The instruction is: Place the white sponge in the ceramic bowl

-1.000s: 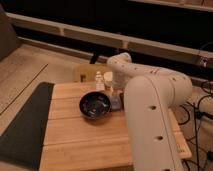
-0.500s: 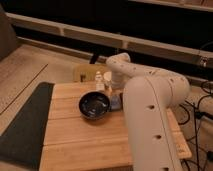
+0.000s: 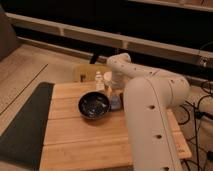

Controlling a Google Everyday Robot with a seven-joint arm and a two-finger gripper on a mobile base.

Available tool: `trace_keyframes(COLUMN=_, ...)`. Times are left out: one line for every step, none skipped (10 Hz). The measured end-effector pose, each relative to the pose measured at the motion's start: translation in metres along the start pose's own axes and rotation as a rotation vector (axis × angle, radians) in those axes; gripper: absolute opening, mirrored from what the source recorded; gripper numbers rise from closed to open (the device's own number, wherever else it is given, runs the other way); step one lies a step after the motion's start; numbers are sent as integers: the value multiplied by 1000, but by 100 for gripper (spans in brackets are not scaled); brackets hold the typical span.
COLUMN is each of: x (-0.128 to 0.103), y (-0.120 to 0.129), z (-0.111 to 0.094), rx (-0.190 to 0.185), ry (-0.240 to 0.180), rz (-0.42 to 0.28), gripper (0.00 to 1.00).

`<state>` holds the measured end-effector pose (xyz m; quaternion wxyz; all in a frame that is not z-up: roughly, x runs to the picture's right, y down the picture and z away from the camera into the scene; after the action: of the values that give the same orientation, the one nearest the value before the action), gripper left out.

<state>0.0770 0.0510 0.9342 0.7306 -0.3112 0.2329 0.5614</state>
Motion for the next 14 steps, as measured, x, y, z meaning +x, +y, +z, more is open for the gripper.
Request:
trace_keyframes(x=0, y=4, z=4, rx=-9, ry=8, rz=-9, gripper=65)
trace_keyframes(x=0, y=8, z=6, rx=-18, ry=12, rz=-19, gripper=65)
trace_keyframes(x=-1, y=10, z=7, rx=-22, ry=16, rz=-27, gripper=65)
trace_keyframes(x=-2, y=12, z=9, rx=-27, ry=19, rz=-35, gripper=65)
trace_keyframes(x=-2, y=14, z=11, rx=-31, ry=25, rz=-44, gripper=65)
trace_keyframes(x=-2, y=17, z=15, rx=-38, ry=34, rz=-56, gripper=65)
trace_keyframes(x=-2, y=20, z=16, rx=-41, ry=40, rz=-66, gripper=65)
trace_keyframes(x=-2, y=24, z=18, rx=-43, ry=47, rz=-81, gripper=65)
trace_keyframes(x=-3, y=28, z=20, rx=-43, ry=53, rz=-98, gripper=65)
trace_keyframes(x=-3, y=30, z=20, rx=-38, ry=59, rz=-113, gripper=65)
trace_keyframes(x=-4, y=31, z=20, rx=-31, ry=61, rz=-125, gripper=65)
trace_keyframes(x=-5, y=33, z=20, rx=-17, ry=67, rz=-145, gripper=65)
trace_keyframes(x=-4, y=36, z=22, rx=-16, ry=75, rz=-154, gripper=65)
trace_keyframes(x=-2, y=39, z=26, rx=-19, ry=88, rz=-157, gripper=65)
